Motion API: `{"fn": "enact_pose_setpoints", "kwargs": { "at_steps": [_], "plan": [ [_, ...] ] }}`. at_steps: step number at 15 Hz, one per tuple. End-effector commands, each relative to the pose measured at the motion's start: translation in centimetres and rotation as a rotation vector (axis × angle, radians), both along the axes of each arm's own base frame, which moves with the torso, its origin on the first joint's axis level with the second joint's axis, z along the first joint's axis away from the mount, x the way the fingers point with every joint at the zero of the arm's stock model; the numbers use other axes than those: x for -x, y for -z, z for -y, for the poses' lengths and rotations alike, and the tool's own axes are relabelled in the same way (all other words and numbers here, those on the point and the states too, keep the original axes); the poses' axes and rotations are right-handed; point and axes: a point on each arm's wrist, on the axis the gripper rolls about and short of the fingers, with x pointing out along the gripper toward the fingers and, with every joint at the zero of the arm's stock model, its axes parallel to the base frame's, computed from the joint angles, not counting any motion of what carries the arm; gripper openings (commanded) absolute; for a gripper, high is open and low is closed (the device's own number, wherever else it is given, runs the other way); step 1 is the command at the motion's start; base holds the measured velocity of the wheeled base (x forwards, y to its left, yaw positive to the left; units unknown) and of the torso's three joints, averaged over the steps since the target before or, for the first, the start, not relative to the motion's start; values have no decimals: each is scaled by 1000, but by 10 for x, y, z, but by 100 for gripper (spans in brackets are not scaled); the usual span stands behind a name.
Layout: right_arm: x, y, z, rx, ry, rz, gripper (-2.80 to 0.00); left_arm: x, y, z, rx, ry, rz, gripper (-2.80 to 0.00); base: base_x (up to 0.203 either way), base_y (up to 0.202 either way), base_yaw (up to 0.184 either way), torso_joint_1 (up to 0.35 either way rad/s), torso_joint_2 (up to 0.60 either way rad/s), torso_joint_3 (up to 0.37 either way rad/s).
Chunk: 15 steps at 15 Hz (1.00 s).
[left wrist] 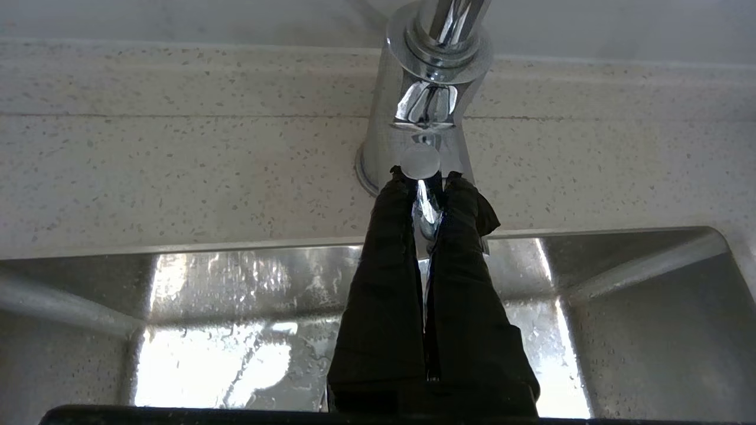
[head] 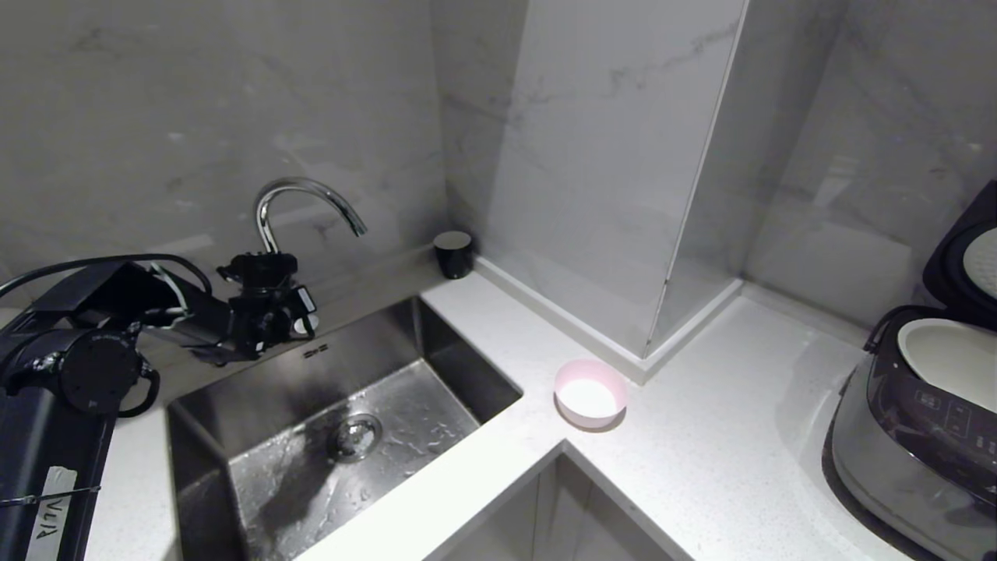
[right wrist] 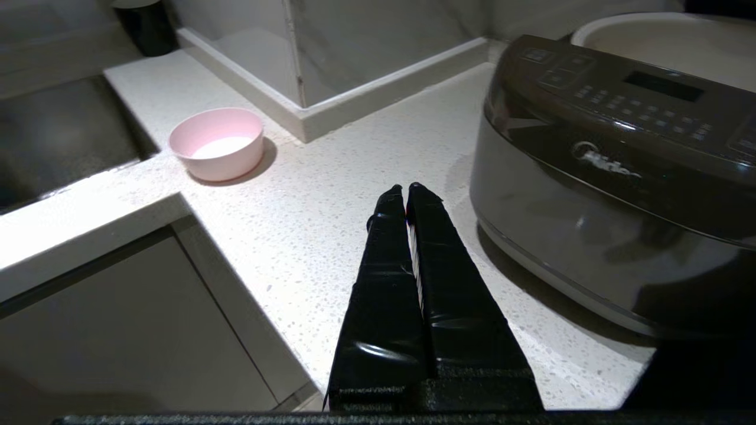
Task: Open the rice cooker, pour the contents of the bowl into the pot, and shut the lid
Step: Turn on the tap
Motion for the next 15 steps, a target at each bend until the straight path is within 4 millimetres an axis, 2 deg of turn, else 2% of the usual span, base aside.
{"fn": "enact_pose_setpoints", "kwargs": {
  "at_steps": [1, 15],
  "plan": [
    [0, 0, 0, 0, 0, 0, -280, 0, -1, 0, 1, -3, 6, -280, 0, 0, 0, 0, 0, 0],
    [0, 0, 0, 0, 0, 0, -280, 4, 1, 5, -7, -8, -13, -280, 0, 0, 0, 0, 0, 0]
  ]
}}
